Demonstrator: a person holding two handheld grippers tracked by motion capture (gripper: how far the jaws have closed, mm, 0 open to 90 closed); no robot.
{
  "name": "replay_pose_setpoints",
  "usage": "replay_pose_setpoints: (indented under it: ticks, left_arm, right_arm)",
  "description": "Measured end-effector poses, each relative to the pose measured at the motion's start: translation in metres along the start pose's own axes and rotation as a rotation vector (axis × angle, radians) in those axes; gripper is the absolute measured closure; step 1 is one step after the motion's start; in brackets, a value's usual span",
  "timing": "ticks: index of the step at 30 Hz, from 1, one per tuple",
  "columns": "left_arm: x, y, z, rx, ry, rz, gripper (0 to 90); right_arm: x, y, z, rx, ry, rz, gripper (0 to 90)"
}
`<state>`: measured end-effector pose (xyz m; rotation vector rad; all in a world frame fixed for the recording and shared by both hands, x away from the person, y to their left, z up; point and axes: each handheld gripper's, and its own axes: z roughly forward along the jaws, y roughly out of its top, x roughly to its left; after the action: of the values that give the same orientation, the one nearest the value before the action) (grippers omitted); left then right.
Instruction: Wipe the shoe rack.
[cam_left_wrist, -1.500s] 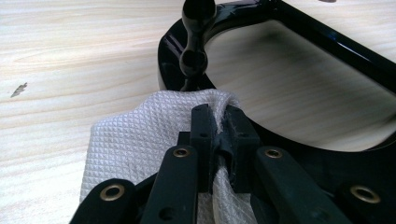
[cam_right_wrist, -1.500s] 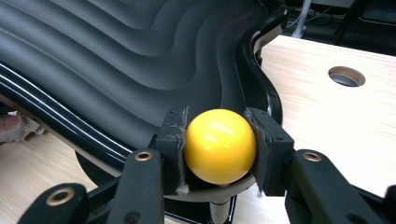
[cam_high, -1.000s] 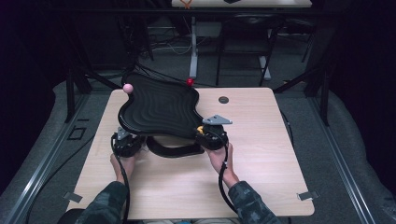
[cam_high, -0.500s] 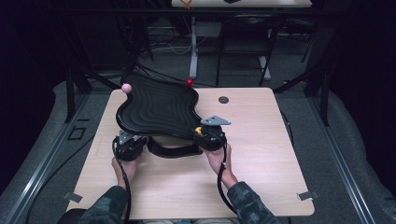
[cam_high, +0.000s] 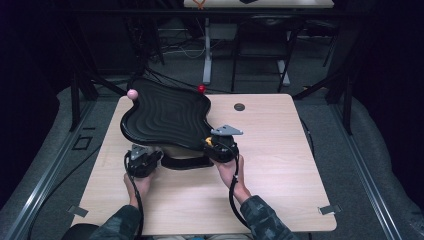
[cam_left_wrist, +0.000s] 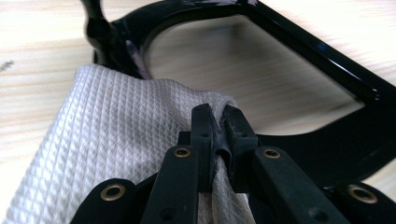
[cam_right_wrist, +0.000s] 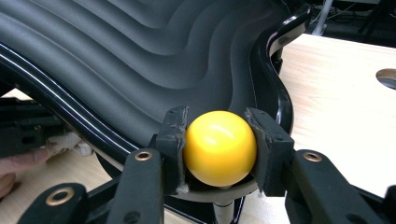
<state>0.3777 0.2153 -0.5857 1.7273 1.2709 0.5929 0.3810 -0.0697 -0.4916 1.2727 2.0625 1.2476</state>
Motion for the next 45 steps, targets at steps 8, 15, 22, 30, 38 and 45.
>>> replay_pose_setpoints:
  ticks: [8, 15, 22, 30, 38, 45]
  left_arm:
    - [-0.012, -0.004, -0.004, 0.002, -0.015, -0.012, 83.9]
    - [-0.024, -0.006, -0.005, 0.01, -0.023, 0.006, 83.9]
    - [-0.036, -0.008, -0.005, 0.006, -0.03, 0.009, 83.9]
    - [-0.053, -0.01, -0.005, 0.011, -0.034, 0.026, 84.0]
    - [-0.068, -0.011, -0.003, 0.013, -0.051, 0.035, 84.1]
    - [-0.082, -0.011, -0.001, 0.023, -0.082, 0.062, 84.4]
  right_arm:
    - [0.0, 0.0, 0.0, 0.0, 0.0, 0.003, 60.0]
    - [0.0, 0.0, 0.0, 0.003, 0.004, 0.001, 60.0]
    - [0.0, 0.001, 0.0, 0.005, 0.006, 0.002, 60.0]
    - [0.0, 0.001, 0.0, 0.005, 0.006, 0.0, 60.0]
    - [0.0, 0.001, 0.0, 0.006, 0.005, 0.0, 60.0]
    - [0.0, 0.001, 0.0, 0.005, 0.006, 0.001, 60.0]
